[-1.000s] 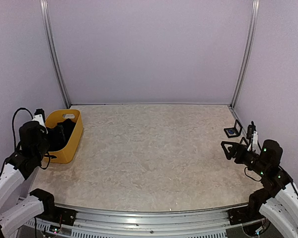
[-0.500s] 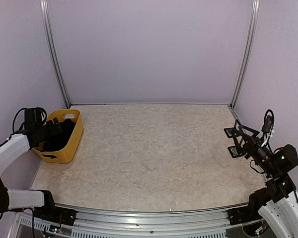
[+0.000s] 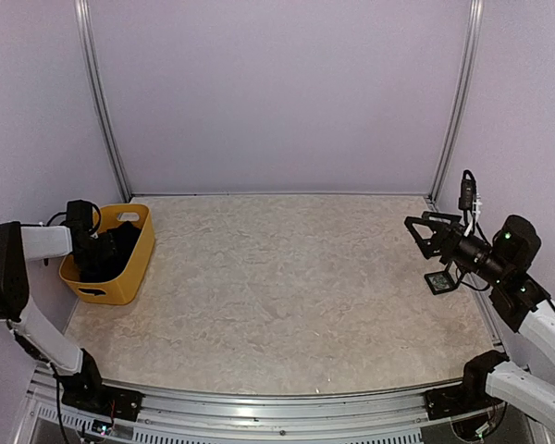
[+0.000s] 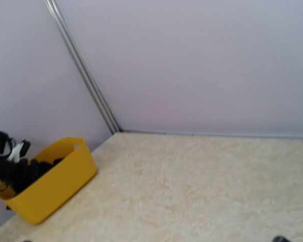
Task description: Pin the brooch onto the clothing
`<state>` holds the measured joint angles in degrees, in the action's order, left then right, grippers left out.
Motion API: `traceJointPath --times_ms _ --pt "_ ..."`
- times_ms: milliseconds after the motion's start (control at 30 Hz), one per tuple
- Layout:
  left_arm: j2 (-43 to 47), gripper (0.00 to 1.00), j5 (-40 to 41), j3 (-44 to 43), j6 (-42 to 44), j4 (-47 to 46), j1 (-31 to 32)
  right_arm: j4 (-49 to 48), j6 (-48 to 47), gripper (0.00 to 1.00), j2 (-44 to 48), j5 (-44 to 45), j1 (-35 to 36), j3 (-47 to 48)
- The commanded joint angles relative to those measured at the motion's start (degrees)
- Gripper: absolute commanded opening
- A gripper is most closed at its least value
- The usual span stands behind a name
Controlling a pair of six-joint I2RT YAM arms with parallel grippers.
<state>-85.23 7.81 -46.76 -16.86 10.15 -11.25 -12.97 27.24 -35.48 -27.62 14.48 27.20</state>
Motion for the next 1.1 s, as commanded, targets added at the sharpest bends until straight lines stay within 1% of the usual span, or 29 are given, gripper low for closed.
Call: traceJointPath --times_ms 0,33,67,133,167,233,267,300,333,367,467,533,567,633,700,800,900,967,1067 --pt "-4.4 0.44 -1.18 -2.76 3.44 -0.65 -0.27 1.0 -2.76 0.99 -1.43 -2.06 0.37 3.3" --pt "-4.48 0.08 -1.25 -3.47 4.06 -0.28 -0.28 1.53 -3.02 1.0 -1.45 -1.81 0.37 3.76" --pt "-4.08 0.0 -0.4 -4.63 3.86 0.57 -0.23 2.0 -3.21 1.0 -1.37 -1.75 0.31 4.24" --pt "-1.36 0.0 0.78 -6.11 3.56 1.09 0.33 2.97 -3.32 1.0 -1.15 -1.78 0.37 5.81" --pt "2.57 0.0 2.15 -6.67 3.55 0.82 1.4 3.48 -3.34 0.99 -1.13 -1.82 0.31 6.73" --pt "9.52 0.0 8.14 -9.27 5.7 0.66 6.88 4.74 -3.55 1.0 -1.54 -1.87 0.45 8.61" --pt "14.33 0.0 13.57 -11.56 8.48 0.65 12.22 4.93 -3.61 1.0 -1.99 -1.9 0.42 9.34" --pt "16.88 0.0 16.88 -14.16 12.39 0.81 17.93 4.93 -3.48 1.0 -2.69 -1.96 0.43 10.01" --pt "19.7 0.0 18.55 -17.52 14.84 1.29 23.52 4.78 -3.17 0.99 -3.59 -2.25 0.52 10.62" --pt "21.39 0.0 18.66 -20.99 16.38 2.0 29.29 4.54 -2.94 0.99 -4.61 -2.79 0.77 11.2" --pt "24.94 0.0 14.92 -29.09 21.92 4.1 45.73 3.02 -1.86 0.99 -7.93 -3.58 2.56 12.83" --pt "26.13 0.0 13.17 -30.18 24.88 3.97 55.14 2.44 -2.12 0.99 -10.08 -3.2 4.48 13.89" --pt "26.38 0.0 12.3 -29.92 24.98 3.88 58.25 2.43 -2.58 0.99 -10.92 -2.49 5.71 14.56" --pt "25.73 0.0 7.52 -28.95 23.98 5.42 61.61 2.86 -3.64 0.99 -12.44 -0.64 7.92 15.4" --pt "24.37 0.0 2.37 -27.26 21.23 5.6 62.84 3.6 -4.59 0.99 -13.87 0.41 9.95 16.24" --pt "21.4 0.0 -3.85 -25.51 19.08 2.47 66.42 4.54 -6.12 1.0 -15.69 1.11 12.09 17.11" --pt "18.75 0.0 -6.16 -25.98 20.61 -2.84 70.07 4.82 -7.05 0.99 -17.24 2.34 13.9 17.66" --pt "16.1 0.0 -5.82 -28.67 22.93 -3.32 71.42 4.95 -7.45 1.0 -18.59 2.98 14.92 18.14" --pt "11.17 0.0 -3.56 -31.26 26.39 -2.56 71.54 4.82 -9.27 0.99 -21.11 3.03 18.1 19.49"
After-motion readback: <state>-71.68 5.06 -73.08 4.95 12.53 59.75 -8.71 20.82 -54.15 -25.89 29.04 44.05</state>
